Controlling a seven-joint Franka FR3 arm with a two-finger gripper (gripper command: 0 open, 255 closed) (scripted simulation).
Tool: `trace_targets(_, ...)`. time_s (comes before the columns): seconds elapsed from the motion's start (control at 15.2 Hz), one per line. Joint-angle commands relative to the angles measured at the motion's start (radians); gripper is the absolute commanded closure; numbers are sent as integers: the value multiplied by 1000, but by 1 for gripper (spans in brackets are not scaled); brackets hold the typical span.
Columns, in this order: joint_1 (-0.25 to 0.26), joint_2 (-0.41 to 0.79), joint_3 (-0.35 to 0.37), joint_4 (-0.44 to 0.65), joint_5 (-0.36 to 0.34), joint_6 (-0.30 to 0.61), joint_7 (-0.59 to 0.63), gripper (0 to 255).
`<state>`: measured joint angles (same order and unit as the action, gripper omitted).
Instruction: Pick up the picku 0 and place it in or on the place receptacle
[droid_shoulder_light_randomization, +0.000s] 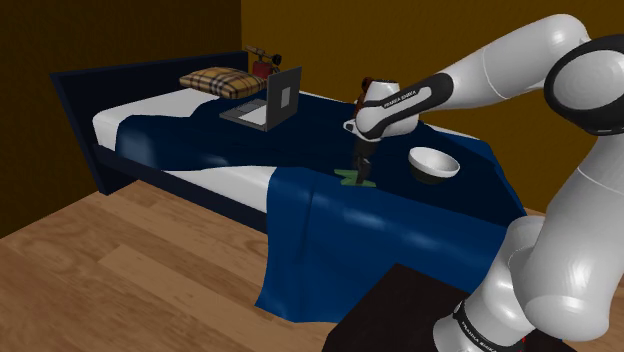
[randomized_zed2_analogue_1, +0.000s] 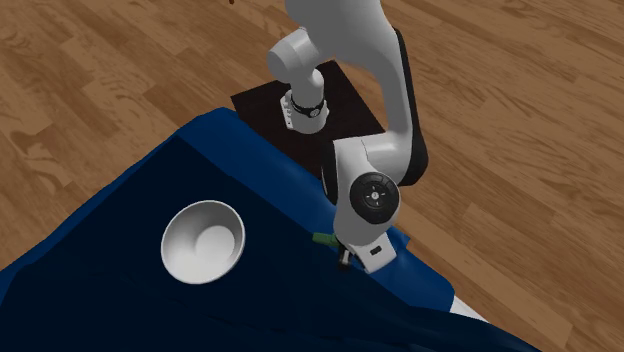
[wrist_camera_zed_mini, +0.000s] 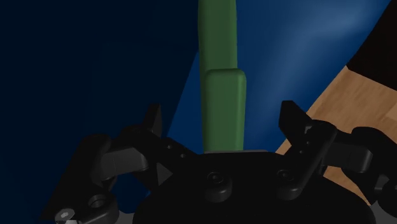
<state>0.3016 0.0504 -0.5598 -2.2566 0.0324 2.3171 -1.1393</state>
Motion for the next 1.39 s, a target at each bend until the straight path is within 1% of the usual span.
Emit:
trace_targets(0.0,-1,18,1,-8,13,23,-10,0)
trace_targets(0.53,-2,24,1,-11,18,31,-13,0)
trace_targets(0.59,-2,24,1,-11,18,31,-13,255)
trace_targets(1.19,-2,24,1,-11,18,31,-13,255)
trace_targets(1.32,0,4,0,-1,3,5,-2,255)
